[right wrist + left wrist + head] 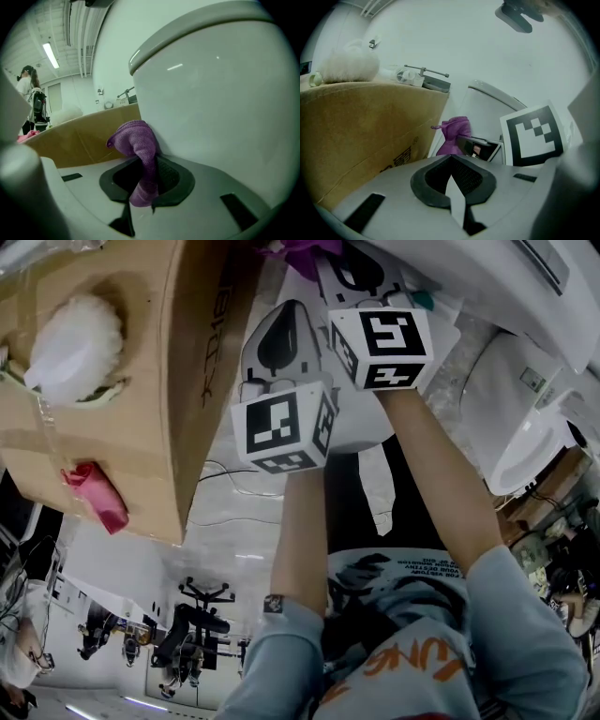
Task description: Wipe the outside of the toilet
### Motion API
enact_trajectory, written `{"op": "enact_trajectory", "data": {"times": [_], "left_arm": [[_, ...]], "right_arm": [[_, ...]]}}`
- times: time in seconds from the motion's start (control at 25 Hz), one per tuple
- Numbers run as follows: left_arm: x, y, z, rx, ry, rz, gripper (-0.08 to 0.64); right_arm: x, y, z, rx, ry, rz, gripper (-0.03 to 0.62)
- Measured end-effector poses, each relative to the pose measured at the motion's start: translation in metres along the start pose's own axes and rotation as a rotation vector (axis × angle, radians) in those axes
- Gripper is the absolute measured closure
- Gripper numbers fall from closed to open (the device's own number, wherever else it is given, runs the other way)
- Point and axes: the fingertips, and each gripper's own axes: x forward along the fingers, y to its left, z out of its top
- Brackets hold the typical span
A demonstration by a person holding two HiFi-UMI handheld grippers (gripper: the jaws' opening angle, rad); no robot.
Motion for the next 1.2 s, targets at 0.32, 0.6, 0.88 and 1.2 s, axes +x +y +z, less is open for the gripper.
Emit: {"op": "enact_trajectory", "data": {"times": [0.32,0.6,0.88,1.2], "left_arm": [[0.003,-0.011,-0.005,0.029,0.016,-0.027,0.537],[0.009,-0.032,-0.012,0.062,0.038,-0.067,0.537],[0.012,-0.048,-0.017,0.095,0.056,-0.093,0.537],[0.013,-0.072,-0.025,0.129,0.072,-0.117,0.537]], "right_arm": [[-0.011,-0.017,-0.011,0.043,0.011,-0.041,0.511],[-0.028,-0.034,-0.019,0.072,0.014,-0.082,0.511],[-0.048,-0.053,-0.029,0.042,0.031,-0.113,0.511],[-0.074,-0.073,-0.036,0.008,0.027,-0.135,0.511]]}}
